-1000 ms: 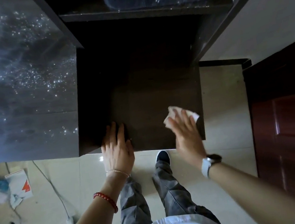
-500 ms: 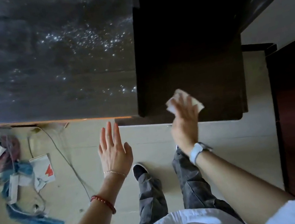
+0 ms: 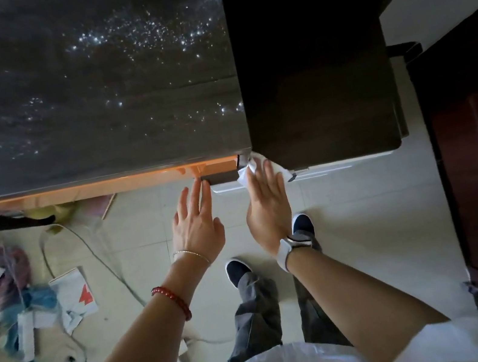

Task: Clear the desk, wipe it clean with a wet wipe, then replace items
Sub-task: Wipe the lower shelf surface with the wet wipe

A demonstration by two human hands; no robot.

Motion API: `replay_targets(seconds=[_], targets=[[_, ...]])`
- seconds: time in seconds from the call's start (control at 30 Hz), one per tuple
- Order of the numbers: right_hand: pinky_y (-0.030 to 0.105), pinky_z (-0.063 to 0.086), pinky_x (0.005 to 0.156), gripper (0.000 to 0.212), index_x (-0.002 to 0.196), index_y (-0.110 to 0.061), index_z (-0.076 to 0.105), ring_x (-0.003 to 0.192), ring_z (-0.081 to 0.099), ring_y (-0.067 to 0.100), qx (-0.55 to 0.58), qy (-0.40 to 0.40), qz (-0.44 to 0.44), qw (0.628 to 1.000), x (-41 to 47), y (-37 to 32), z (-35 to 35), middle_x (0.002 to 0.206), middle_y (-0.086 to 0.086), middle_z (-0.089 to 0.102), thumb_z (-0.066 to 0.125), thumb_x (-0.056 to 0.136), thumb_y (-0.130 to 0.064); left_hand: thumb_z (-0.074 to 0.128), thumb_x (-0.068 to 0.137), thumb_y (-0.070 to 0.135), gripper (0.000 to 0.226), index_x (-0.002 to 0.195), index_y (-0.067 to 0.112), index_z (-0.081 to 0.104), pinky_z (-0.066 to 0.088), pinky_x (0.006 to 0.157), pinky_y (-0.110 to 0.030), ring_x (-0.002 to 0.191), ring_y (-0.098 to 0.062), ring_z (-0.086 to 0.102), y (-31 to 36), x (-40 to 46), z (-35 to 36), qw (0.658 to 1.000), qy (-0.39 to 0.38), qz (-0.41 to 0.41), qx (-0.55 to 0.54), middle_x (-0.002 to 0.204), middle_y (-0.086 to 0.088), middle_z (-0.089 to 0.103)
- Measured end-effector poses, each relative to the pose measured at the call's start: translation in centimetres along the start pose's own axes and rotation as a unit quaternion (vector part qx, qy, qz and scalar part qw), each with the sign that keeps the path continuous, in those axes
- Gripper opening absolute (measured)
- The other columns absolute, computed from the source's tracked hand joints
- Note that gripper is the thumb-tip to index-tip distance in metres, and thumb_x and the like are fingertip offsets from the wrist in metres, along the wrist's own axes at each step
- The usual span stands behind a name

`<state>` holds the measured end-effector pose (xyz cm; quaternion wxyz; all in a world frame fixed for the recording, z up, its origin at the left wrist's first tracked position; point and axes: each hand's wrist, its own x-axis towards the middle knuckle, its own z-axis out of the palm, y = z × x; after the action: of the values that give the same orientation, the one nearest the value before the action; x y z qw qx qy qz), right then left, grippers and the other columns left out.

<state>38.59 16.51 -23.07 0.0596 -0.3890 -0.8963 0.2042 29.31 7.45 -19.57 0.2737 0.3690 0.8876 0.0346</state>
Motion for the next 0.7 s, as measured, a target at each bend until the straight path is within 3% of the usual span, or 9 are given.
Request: replay_targets(seconds=[0.17,0.3,0.43,0.6,0.7], targets=[[0.051,0.020,0.107,0.062,0.129,-0.006,0.048,0.130,0.038,0.037,-0.043,-0.055,-0.108,0.992,0.3,1.9,-1.6,0.137,0.016,0.048,0.039,0.071,0.012,0.044,0.090,0.019,0.067,0.145,0.013,0.007,0.018,0.112,-0.044,0.141,-0.029,0.002,1.1,-0.1,-0.3,1.000,0.005,-0.016,0.013,0.155,-0.008,0.002],[0.053,0.026,0.105,0.069,0.124,-0.012,0.055,0.127,0.041,0.039,-0.088,-0.098,-0.173,0.976,0.8,6.1,-4.0,0.136,0.012,0.050,0.019,0.069,0.009,0.045,0.091,0.021,0.064,0.145,0.016,0.011,0.017,0.112,-0.046,0.141,-0.030,0.003,2.6,-0.4,-0.2,0.999,0.019,-0.033,0.027,0.155,-0.010,0.003],[0.038,0.011,0.116,0.061,0.116,-0.012,0.059,0.135,0.027,0.033,-0.060,-0.090,-0.097,0.989,0.3,12.7,-7.5,0.139,0.011,0.046,0.023,0.073,0.012,0.042,0.091,0.023,0.065,0.145,0.019,0.005,0.014,0.113,-0.045,0.142,-0.028,-0.002,4.8,-0.5,-0.1,0.999,-0.001,-0.017,0.032,0.155,-0.008,0.000],[0.042,0.027,0.111,0.040,0.108,-0.003,0.061,0.136,0.023,0.027,0.034,-0.080,-0.007,0.996,0.8,17.0,-11.2,0.142,0.014,0.042,0.037,0.083,0.017,0.038,0.093,0.027,0.063,0.145,0.021,0.003,0.010,0.114,-0.045,0.142,-0.029,-0.007,7.3,-0.8,-0.1,0.997,-0.034,-0.056,0.037,0.155,-0.007,-0.006],[0.017,0.029,0.101,0.038,0.116,0.001,0.057,0.131,0.037,0.029,0.154,-0.071,0.112,0.979,1.8,14.6,-13.1,0.137,0.015,0.047,0.037,0.087,0.014,0.038,0.094,0.027,0.054,0.143,0.020,0.017,0.010,0.115,-0.043,0.142,-0.027,0.001,9.0,-1.7,-1.5,0.998,-0.031,-0.058,0.015,0.155,-0.006,0.004]])
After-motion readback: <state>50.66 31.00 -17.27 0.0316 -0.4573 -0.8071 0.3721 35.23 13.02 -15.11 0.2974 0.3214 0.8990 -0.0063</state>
